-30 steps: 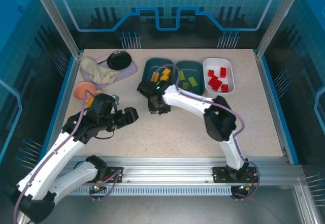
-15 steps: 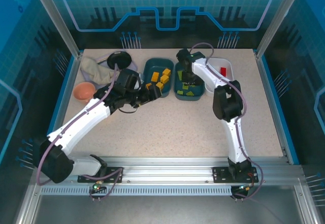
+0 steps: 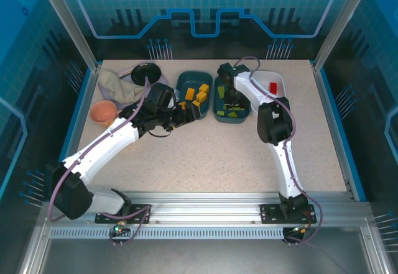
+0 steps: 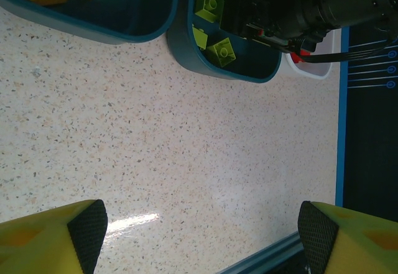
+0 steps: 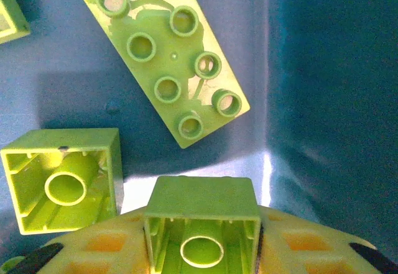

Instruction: Sort the legos into containers by color

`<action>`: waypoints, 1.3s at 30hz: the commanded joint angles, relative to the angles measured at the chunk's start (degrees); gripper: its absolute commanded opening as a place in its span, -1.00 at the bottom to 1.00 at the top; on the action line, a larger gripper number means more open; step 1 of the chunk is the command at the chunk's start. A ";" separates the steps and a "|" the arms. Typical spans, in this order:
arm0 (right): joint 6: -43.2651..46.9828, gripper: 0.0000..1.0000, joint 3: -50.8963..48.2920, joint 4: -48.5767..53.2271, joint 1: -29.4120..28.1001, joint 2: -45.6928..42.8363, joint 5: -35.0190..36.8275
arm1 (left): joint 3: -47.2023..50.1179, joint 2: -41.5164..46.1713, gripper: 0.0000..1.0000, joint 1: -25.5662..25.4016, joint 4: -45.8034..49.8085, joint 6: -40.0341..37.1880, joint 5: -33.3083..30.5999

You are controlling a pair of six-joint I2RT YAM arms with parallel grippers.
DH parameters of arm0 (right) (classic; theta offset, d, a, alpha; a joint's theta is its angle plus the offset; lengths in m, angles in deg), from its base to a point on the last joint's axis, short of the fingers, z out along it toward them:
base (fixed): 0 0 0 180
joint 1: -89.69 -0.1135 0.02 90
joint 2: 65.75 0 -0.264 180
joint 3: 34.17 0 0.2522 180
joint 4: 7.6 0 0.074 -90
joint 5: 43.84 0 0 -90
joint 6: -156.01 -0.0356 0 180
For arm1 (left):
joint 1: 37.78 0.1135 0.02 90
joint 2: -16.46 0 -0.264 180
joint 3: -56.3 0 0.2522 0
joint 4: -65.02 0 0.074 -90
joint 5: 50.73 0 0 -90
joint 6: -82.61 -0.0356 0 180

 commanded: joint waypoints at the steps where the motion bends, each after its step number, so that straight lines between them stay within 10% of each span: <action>1: -1.22 0.03 0.03 1.93 0.40 -0.81 -1.65 | -0.92 0.82 0.67 -0.39 0.06 -0.57 -0.37; 12: -0.37 0.42 -0.81 -1.30 -2.72 -16.92 0.79 | -3.86 4.54 0.69 -0.19 7.39 -1.16 -6.33; 16: 3.64 0.58 -13.97 -9.92 -5.09 -30.56 2.79 | -4.52 7.07 0.77 1.21 11.60 -1.15 -8.96; 18: 6.51 0.99 -23.85 -16.23 -6.10 -39.18 2.45 | -3.77 9.16 0.98 2.33 12.28 -1.43 -8.92; 24: 13.27 0.99 -52.62 -29.12 -7.27 -65.97 0.95 | -0.67 15.38 0.98 4.02 12.66 -6.39 -9.80; 29: 12.13 1.00 -65.74 -27.58 -0.87 -77.89 6.00 | -0.87 15.78 0.98 3.96 21.39 -6.63 -33.03; 35: 26.47 1.00 -93.87 -55.88 10.13 -90.46 4.93 | 22.63 22.78 0.98 5.55 -5.70 -32.45 -46.09; 39: 26.61 1.00 -101.53 -68.12 15.54 -86.96 0.87 | 32.30 22.67 0.98 13.91 -15.71 -33.10 -36.28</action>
